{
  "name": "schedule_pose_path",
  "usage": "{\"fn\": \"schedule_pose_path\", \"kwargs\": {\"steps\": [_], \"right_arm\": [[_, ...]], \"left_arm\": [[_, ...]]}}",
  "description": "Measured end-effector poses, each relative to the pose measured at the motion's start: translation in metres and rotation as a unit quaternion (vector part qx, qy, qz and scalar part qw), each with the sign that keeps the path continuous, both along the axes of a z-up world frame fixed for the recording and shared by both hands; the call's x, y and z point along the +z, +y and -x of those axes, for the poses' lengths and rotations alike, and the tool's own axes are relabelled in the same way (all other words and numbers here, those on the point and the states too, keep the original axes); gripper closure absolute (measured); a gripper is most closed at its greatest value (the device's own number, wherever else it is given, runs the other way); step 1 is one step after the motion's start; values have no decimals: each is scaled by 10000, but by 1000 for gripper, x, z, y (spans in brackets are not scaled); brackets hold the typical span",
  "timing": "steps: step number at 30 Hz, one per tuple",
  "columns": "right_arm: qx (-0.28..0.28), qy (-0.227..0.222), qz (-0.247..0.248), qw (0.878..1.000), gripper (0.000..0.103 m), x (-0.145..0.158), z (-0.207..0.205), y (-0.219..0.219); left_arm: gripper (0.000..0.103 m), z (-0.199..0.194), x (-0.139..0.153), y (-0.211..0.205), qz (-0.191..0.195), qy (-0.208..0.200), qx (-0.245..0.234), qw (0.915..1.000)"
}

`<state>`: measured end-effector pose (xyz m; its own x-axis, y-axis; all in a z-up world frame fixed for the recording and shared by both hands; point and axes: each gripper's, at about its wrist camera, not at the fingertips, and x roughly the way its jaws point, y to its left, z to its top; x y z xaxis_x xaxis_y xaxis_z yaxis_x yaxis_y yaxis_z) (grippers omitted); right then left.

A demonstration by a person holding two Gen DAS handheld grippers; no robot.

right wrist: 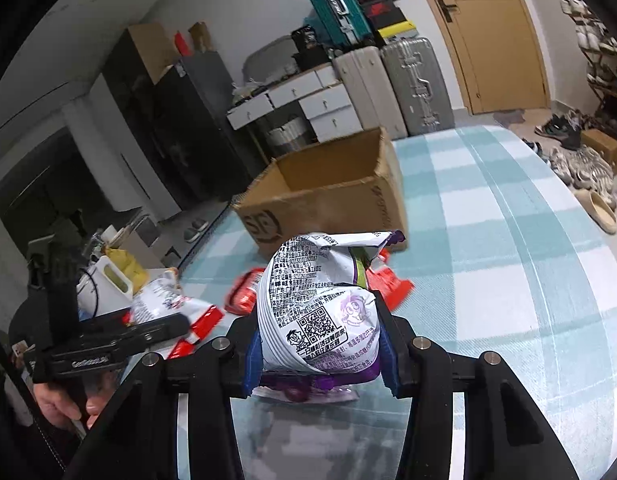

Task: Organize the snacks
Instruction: 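Carry both bags over the cardboard box and lower them inside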

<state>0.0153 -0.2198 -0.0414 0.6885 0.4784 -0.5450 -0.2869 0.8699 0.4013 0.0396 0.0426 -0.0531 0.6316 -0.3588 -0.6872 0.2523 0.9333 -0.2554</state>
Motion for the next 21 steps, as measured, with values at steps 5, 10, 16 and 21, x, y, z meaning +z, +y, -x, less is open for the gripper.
{"fn": "schedule_pose_path", "kwargs": {"steps": [5, 10, 16, 21], "right_arm": [[118, -150, -35, 9998, 57, 17, -4, 9], [213, -308, -34, 9993, 57, 35, -13, 15], [311, -482, 43, 9983, 57, 57, -30, 21], [434, -618, 182, 9970, 57, 75, -48, 29]], "left_arm": [[49, -13, 15, -8, 1, -141, -34, 9999], [49, -27, 33, -12, -6, -284, -69, 9996], [49, -48, 55, -15, -48, -429, -74, 9990], [49, -70, 77, -14, -115, -602, 24, 9981]]}}
